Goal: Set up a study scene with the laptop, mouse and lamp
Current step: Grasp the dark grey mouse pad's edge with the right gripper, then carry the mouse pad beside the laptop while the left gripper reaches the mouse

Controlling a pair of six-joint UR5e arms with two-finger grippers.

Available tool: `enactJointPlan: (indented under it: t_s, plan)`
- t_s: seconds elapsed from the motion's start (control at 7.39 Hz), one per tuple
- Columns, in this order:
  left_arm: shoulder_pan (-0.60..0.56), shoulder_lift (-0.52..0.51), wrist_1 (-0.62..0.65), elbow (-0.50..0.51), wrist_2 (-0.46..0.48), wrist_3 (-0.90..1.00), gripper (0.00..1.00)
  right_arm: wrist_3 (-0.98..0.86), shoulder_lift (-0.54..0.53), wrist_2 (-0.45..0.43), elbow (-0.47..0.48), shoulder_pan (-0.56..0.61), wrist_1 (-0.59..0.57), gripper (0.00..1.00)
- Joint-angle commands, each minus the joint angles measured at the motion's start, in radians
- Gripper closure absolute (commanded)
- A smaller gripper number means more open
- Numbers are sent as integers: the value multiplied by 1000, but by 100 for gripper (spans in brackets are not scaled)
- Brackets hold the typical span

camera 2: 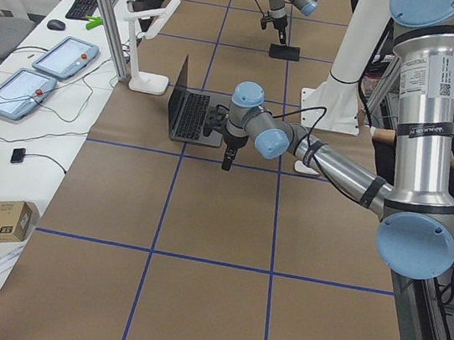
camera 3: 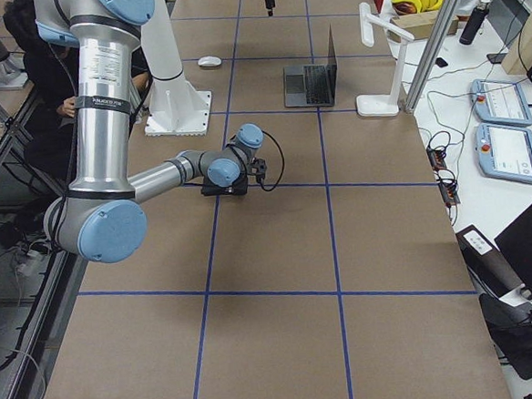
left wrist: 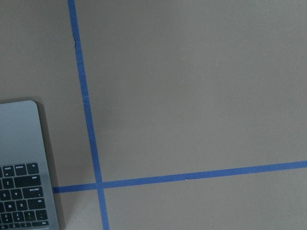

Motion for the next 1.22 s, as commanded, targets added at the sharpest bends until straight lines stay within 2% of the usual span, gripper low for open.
enactJointPlan:
  t_s: [0.0,0.41,0.54,0.68,0.81,0.95,1.08]
  plan:
    - [0,1,-3,1,0,1,0,-6,2,0,10,12,-3,87]
    - [-2,1,-1,-11,-8,-15,0,-16,2,1,126,110,-4,87]
    - [-2,3,0,-11,-2,-44,0,-16,23,-2,158,156,-7,87]
    - [0,1,-1,-15,2,-138,0,-20,92,-6,160,188,-57,87]
    - [14,3,0,-24,2,-195,0,-87,222,-12,161,222,-226,87]
    - [37,7,2,-25,5,-234,0,-215,410,-20,166,271,-526,87]
    - [58,24,8,-39,12,-248,1,-308,594,-82,151,271,-775,86]
